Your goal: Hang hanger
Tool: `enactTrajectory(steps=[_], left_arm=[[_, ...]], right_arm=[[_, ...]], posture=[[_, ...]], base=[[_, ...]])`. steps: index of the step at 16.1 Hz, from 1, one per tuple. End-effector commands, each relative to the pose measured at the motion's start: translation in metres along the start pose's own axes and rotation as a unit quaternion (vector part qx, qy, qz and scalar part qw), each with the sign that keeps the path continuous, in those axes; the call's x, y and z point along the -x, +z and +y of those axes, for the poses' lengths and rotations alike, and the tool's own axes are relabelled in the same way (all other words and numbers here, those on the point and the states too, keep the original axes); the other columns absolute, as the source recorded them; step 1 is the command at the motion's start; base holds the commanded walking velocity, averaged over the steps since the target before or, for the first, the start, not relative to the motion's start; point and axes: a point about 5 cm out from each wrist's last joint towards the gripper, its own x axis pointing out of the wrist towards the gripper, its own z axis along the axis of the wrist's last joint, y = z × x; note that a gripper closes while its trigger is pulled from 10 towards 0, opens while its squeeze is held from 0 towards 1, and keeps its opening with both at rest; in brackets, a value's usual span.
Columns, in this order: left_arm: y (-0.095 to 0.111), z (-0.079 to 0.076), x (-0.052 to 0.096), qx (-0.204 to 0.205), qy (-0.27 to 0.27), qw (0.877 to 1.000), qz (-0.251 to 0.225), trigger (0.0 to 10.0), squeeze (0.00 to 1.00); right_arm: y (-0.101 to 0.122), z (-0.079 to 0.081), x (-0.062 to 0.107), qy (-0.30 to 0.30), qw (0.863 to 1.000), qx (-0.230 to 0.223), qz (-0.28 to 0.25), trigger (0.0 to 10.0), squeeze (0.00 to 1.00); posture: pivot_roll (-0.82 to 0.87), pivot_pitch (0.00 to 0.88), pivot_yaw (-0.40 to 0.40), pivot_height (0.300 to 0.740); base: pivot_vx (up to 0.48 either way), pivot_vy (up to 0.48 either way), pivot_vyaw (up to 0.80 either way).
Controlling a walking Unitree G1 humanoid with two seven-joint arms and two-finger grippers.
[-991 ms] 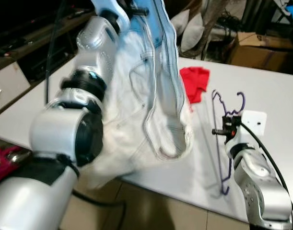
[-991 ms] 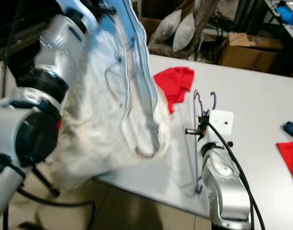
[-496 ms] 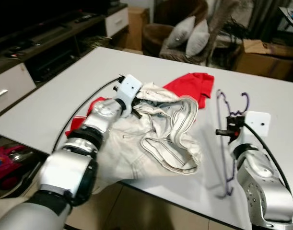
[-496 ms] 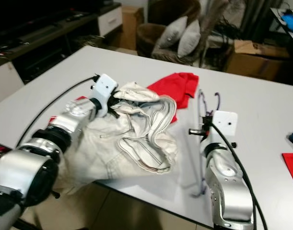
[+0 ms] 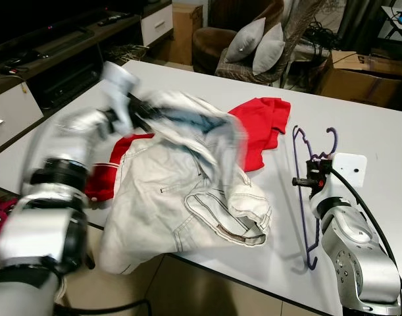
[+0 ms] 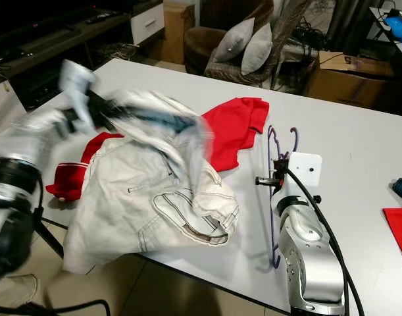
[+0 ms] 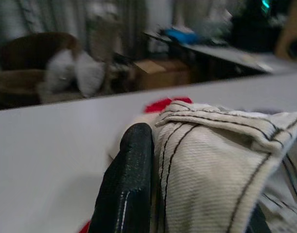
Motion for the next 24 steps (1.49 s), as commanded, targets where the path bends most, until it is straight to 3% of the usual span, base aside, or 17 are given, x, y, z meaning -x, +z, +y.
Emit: enactTrajectory(steps=[1, 4, 6, 7, 8, 9, 10, 11, 12, 13, 15, 17, 18, 20, 21, 23, 24], left_arm=[[0.024, 0.003, 0.0, 0.012, 0.017, 0.998, -0.055, 10.0, 0.0], [0.029, -0.002, 0.0, 0.046, 0.021, 0.997, -0.051, 10.0, 0.0], [0.023, -0.01, 0.004, 0.004, 0.024, 0.999, 0.03, 10.0, 0.0], [0.026, -0.014, 0.004, 0.008, 0.013, 1.0, 0.013, 10.0, 0.0], [0.039, -0.022, 0.004, 0.06, -0.015, 0.997, -0.045, 10.0, 0.0], [0.043, -0.027, 0.004, 0.081, -0.035, 0.994, -0.06, 10.0, 0.0], [0.036, -0.036, 0.006, 0.058, -0.06, 0.996, -0.016, 10.0, 0.0], [0.001, -0.037, 0.011, -0.078, -0.055, 0.985, 0.145, 10.0, 0.0], [-0.022, -0.038, 0.02, -0.143, -0.074, 0.957, 0.241, 10.0, 0.0], [-0.026, -0.042, 0.024, -0.133, -0.097, 0.953, 0.255, 10.0, 1.0], [-0.016, -0.053, 0.033, -0.096, -0.156, 0.955, 0.232, 10.0, 1.0], [0.021, -0.064, 0.048, -0.004, -0.26, 0.96, 0.105, 10.0, 1.0], [0.026, -0.062, 0.049, 0.013, -0.263, 0.961, 0.086, 10.0, 1.0], [0.037, -0.045, 0.051, 0.068, -0.234, 0.97, 0.024, 10.0, 1.0], [0.046, -0.012, 0.038, 0.155, -0.077, 0.984, -0.043, 10.0, 1.0], [0.046, 0.0, 0.027, 0.17, 0.036, 0.98, -0.098, 10.0, 1.0], [0.043, -0.003, 0.025, 0.162, 0.043, 0.981, -0.093, 10.0, 1.0]], right_arm=[[-0.001, 0.003, -0.001, 0.005, 1.0, -0.011, 0.002, 10.0, 0.0], [-0.002, 0.002, 0.0, 0.004, 1.0, -0.011, 0.003, 10.0, 0.0], [-0.007, -0.005, 0.003, -0.01, 1.0, 0.014, 0.011, 10.0, 0.0], [-0.007, -0.005, 0.003, -0.01, 1.0, 0.015, 0.011, 10.0, 0.0], [-0.006, -0.006, 0.003, -0.01, 1.0, 0.017, 0.008, 10.0, 0.0], [-0.006, -0.006, 0.003, -0.01, 1.0, 0.014, 0.005, 10.0, 0.0], [-0.005, -0.005, 0.003, -0.009, 1.0, 0.009, 0.001, 10.0, 0.0], [-0.004, -0.004, 0.003, -0.007, 1.0, 0.013, 0.0, 10.0, 0.0], [-0.004, -0.002, 0.003, -0.003, 1.0, 0.012, 0.001, 10.0, 0.0], [-0.004, -0.002, 0.004, -0.004, 1.0, 0.009, 0.002, 10.0, 0.0], [-0.004, -0.005, 0.005, -0.007, 1.0, 0.006, 0.002, 10.0, 0.0], [-0.006, -0.009, 0.007, -0.011, 1.0, 0.006, 0.006, 10.0, 0.0], [-0.006, -0.009, 0.007, -0.013, 1.0, 0.007, 0.007, 10.0, 0.0], [-0.007, -0.01, 0.007, -0.016, 1.0, 0.01, 0.009, 10.0, 0.0], [-0.007, -0.011, 0.007, -0.019, 1.0, 0.012, 0.01, 10.0, 0.0], [-0.008, -0.014, 0.007, -0.027, 0.999, 0.012, 0.013, 10.0, 0.0], [-0.008, -0.014, 0.008, -0.027, 0.999, 0.012, 0.013, 10.0, 0.0]], posture=[[0.03, 0.0, 0.011, 0.74], [0.02, 0.0, 0.02, 0.74], [0.03, 0.0, 0.025, 0.74], [0.03, 0.0, 0.029, 0.74], [0.02, 0.0, 0.03, 0.74], [0.02, 0.0, 0.03, 0.74], [0.02, 0.0, 0.03, 0.74], [0.02, 0.0, 0.033, 0.74], [0.01, 0.0, 0.037, 0.74], [0.01, 0.0, 0.037, 0.74], [0.01, 0.0, 0.04, 0.74], [0.01, 0.0, 0.04, 0.74], [0.01, 0.0, 0.04, 0.74], [0.01, 0.0, 0.044, 0.74], [0.02, 0.0, 0.047, 0.74], [0.02, 0.0, 0.048, 0.74], [0.02, 0.0, 0.048, 0.74]], base=[[0.0, 0.0, 0.0], [0.0, 0.0, 0.0], [0.0, 0.0, 0.0], [0.0, 0.0, 0.0], [0.0, 0.0, 0.0], [0.0, 0.0, 0.0], [0.0, 0.0, 0.0], [0.0, 0.0, 0.0], [0.0, 0.0, 0.0], [0.0, 0.0, 0.0], [0.0, 0.0, 0.0], [0.0, 0.0, 0.0], [0.0, 0.0, 0.0], [0.0, 0.0, 0.0], [0.0, 0.0, 0.0], [0.0, 0.0, 0.0], [0.0, 0.0, 0.0]])
